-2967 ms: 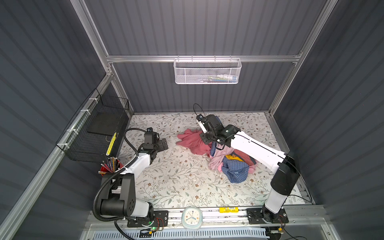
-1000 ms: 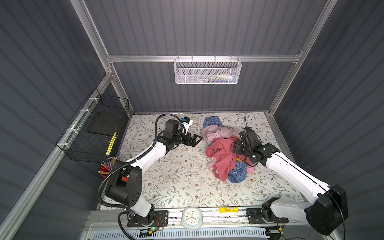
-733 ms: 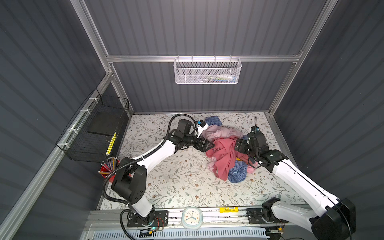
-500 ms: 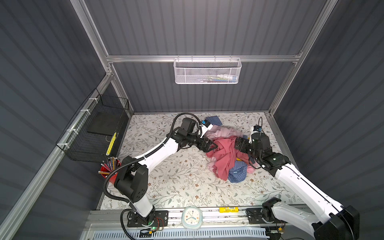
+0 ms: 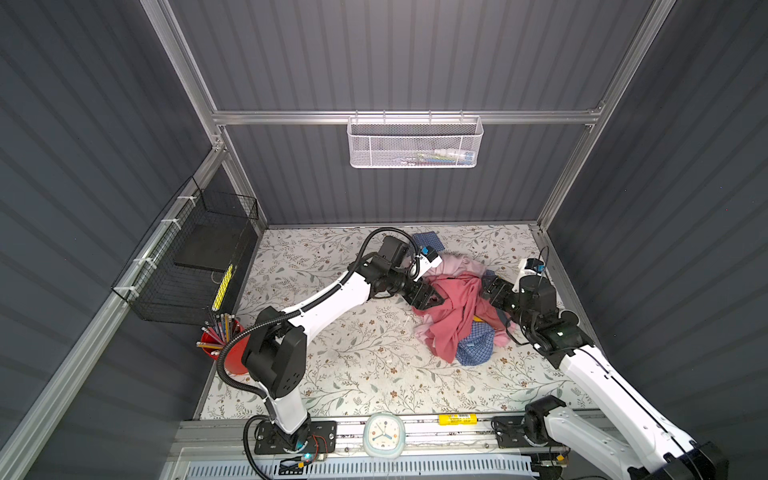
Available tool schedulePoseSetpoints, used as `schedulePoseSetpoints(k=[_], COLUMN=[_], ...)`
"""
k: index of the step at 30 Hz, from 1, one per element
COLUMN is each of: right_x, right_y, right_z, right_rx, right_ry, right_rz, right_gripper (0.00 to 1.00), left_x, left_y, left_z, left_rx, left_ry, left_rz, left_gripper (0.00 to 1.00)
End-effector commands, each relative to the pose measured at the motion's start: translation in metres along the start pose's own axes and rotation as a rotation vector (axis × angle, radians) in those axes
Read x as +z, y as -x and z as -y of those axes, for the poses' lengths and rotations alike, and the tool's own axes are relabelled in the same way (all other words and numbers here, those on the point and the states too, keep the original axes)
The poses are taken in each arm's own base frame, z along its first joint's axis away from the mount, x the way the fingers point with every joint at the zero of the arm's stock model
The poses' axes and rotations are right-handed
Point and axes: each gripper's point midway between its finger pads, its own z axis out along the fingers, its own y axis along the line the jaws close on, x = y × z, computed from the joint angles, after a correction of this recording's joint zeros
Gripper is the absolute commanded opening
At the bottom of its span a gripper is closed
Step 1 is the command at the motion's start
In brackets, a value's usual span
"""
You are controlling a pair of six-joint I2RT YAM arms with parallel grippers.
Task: Pick out a specific cloth from the pile
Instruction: 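Reach the left gripper to the dark pink shirt held by the right gripper, then grasp the dark pink shirt with the left gripper and lift it away from the pile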
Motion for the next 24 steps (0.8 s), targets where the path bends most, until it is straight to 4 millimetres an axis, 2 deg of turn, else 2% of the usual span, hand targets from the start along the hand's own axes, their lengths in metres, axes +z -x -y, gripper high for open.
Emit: schedulePoseSetpoints(k=[1,6,11,16,24], right_x=[0.002,0.003,0.002,0.002,0.001], right_y=[0.001,0.003,0.009,0.012,0.016], right_z=[0.002,0.004,0.003,0.002,-0.001], right_rx=[0.076,0.087,0.074,0.077,0.072], right_ry=[0.031,0.033,0.019,0.021,0.026], right_rz=[0.006,0.003,0.009,0.014,0.020], right_gripper=[0.88,0.88,0.88,0.88,0.88], left_x=[0.000,0.010,0.012,0.022,0.042], left_y=[0.001,-0.010,-0.015,-0.021,-0.018], left_z=[0.014,0.020,0.025,0.019,-0.001], left_rx=[0.033,0.043,0.073,0.072,0.057], left_ry=[-0.035,-0.045,-0.019,-0.007,0.030], left_rz=[-0.032,-0.080,-0.111,-0.126,-0.138], left_gripper=[0.73,0.64,0.61,0.62,0.59])
